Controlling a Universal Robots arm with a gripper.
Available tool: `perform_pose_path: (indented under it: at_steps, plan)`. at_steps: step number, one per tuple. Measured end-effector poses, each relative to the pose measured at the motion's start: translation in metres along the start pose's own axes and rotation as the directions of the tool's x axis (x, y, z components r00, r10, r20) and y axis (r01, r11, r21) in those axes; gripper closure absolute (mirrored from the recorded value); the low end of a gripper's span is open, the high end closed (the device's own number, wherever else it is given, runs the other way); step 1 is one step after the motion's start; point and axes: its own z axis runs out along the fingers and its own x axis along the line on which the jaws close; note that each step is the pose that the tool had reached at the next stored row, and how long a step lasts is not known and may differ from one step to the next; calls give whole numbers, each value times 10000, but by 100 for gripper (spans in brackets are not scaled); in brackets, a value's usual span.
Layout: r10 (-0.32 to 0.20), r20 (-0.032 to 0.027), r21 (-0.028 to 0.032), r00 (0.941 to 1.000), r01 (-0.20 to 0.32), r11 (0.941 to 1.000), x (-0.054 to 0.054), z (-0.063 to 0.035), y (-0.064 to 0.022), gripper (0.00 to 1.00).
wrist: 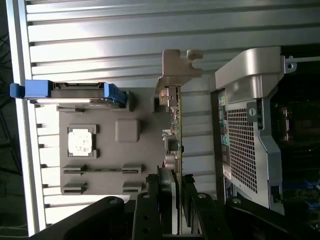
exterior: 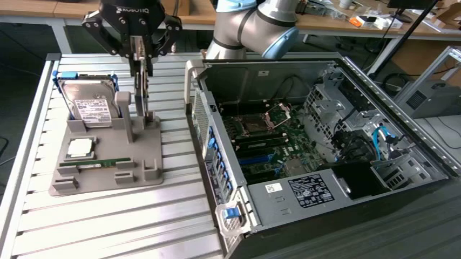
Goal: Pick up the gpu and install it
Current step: 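Pick up the gpu and move the gpu toward the slot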
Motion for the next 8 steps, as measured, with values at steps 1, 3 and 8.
perform_pose_path:
  at_steps: [1,3,8]
  plan:
    - [0,0,1,10000,0,10000,0,-12,1,70]
    - [0,0,1,10000,0,10000,0,-32,1,70]
    - [0,0,0,10000,0,10000,-2,-85,4,70]
